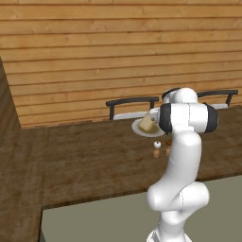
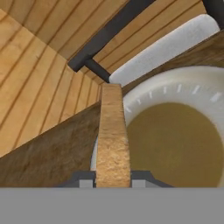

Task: Start the toaster. Once the lever pops up, take the bread to the plate on the dining counter.

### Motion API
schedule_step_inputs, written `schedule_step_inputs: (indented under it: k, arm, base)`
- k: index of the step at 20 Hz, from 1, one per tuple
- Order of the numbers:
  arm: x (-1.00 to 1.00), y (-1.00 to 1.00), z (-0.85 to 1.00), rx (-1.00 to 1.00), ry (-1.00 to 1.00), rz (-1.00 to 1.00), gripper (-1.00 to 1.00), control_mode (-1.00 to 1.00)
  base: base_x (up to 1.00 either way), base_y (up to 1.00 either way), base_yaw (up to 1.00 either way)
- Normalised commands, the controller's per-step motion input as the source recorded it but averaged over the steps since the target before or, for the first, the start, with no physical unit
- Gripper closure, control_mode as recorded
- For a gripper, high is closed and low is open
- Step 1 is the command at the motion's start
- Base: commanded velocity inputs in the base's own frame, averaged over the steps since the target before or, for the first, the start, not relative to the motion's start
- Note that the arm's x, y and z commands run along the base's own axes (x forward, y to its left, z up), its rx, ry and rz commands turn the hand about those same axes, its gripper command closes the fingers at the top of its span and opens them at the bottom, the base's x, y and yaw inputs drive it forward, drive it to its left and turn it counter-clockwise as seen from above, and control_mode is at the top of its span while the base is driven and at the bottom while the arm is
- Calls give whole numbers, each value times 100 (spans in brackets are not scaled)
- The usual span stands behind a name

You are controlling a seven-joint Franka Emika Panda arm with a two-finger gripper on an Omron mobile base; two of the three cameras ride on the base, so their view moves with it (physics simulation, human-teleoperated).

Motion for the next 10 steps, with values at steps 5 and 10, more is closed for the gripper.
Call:
schedule_step_inputs:
  k: [5, 10]
  arm:
    - [0, 1, 0, 0, 0, 0, -100, -100]
    - [1, 0, 4, -5, 3, 0, -100, -100]
  base:
    - [0, 0, 0]
    - [0, 0, 0]
